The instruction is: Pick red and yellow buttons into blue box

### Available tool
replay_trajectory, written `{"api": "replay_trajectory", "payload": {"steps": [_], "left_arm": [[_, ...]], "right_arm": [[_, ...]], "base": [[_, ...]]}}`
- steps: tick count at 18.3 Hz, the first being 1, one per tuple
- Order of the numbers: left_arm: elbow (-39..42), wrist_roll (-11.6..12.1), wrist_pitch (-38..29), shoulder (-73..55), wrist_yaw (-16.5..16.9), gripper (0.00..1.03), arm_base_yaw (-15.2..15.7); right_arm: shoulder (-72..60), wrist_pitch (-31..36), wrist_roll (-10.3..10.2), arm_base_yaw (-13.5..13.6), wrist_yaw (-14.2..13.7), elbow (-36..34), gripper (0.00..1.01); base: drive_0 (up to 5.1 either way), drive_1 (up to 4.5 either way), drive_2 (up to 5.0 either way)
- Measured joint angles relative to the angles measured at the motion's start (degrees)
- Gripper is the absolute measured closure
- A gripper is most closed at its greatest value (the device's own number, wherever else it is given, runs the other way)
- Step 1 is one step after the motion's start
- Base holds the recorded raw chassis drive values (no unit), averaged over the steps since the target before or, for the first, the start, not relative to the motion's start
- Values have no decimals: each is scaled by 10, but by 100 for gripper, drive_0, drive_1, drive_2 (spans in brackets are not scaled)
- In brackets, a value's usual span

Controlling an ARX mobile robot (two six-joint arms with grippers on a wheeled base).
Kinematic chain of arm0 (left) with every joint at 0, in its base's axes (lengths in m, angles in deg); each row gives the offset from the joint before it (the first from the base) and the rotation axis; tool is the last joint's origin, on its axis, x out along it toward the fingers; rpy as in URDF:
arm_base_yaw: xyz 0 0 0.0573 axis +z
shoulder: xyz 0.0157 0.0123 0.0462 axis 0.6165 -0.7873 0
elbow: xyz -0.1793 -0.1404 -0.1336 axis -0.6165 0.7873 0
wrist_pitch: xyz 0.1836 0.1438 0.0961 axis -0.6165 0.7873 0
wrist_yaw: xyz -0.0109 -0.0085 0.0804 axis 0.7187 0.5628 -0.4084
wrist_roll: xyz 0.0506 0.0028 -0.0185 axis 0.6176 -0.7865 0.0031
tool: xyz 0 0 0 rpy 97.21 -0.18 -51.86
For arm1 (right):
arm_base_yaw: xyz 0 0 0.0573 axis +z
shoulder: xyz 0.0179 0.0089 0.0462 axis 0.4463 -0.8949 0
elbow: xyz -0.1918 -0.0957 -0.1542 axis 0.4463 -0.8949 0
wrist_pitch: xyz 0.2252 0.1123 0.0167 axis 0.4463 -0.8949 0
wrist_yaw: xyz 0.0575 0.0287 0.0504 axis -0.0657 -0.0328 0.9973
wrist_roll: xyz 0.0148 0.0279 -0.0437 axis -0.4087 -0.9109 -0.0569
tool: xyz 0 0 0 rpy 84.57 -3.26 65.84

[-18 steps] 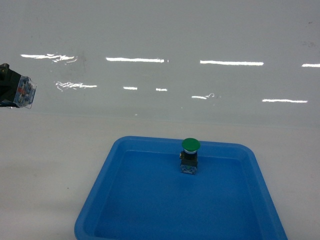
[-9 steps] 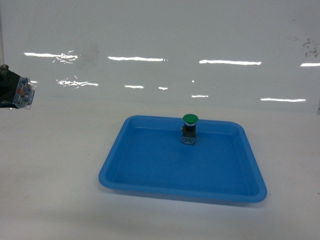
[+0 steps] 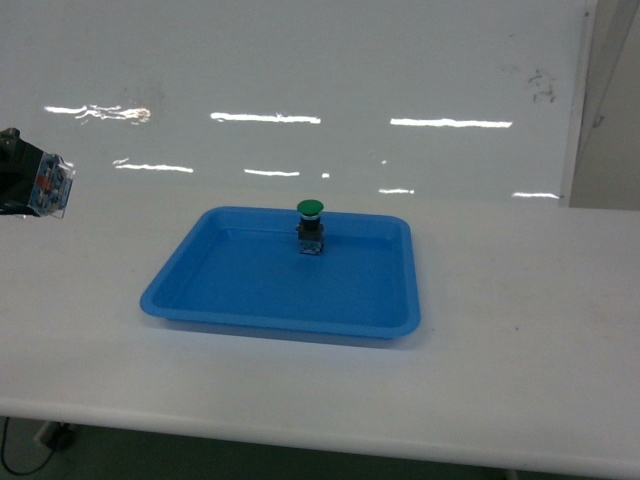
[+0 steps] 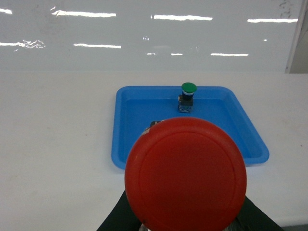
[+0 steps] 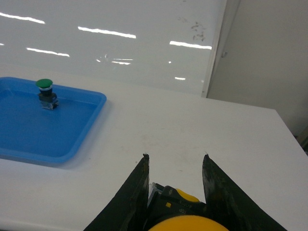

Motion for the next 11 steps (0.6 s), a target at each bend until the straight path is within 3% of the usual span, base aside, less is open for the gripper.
{"api": "replay_trajectory", "payload": {"steps": [11], "left_arm": [[0,0,1,-1,0,81,0]], "right_arm": [[-1,-3,0,0,0,0,71]], "base": [[496,-248,-248]]}}
